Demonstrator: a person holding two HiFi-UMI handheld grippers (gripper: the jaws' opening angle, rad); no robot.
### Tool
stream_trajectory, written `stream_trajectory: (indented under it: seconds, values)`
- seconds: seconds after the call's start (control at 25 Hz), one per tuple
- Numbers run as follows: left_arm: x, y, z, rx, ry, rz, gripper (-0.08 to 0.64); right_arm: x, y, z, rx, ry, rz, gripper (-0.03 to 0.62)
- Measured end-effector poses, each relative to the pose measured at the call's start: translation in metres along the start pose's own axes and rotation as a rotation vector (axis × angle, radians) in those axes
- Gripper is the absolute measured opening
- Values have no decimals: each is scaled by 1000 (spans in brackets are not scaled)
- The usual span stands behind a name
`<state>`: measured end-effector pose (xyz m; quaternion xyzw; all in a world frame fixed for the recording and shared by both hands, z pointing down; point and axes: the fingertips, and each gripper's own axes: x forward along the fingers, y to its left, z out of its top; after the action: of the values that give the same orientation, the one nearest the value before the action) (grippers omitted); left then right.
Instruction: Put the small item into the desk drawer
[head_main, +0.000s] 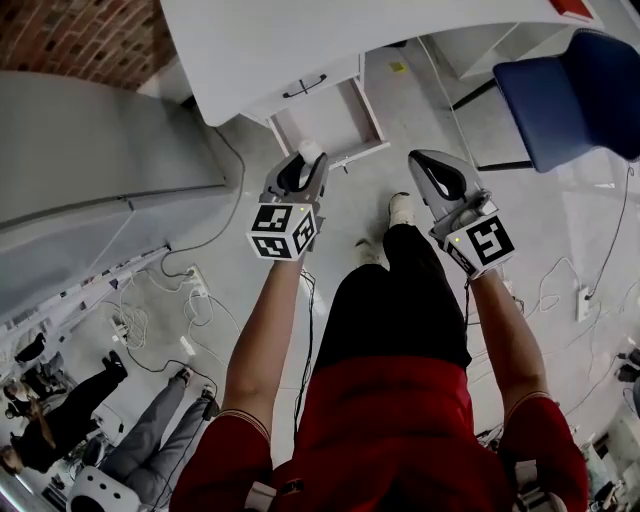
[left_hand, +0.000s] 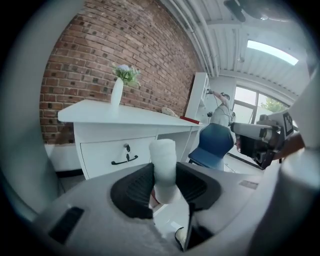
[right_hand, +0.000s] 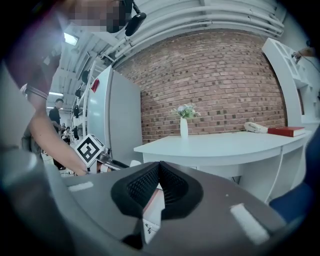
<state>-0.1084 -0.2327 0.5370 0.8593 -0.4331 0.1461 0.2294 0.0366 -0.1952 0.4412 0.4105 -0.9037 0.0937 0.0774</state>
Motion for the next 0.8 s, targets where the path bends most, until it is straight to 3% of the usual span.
stream_trajectory:
  seconds: [0.36, 0.64, 0.8]
  values:
    - [86, 44, -74, -57, 148, 36, 137, 19, -39, -72, 3, 51, 23, 8]
    - [142, 81, -124, -204, 226, 98, 138, 39, -61, -111, 17, 43, 54, 8]
    - [167, 95, -151, -245, 290, 134, 138, 61, -68, -130, 27, 49, 72, 8]
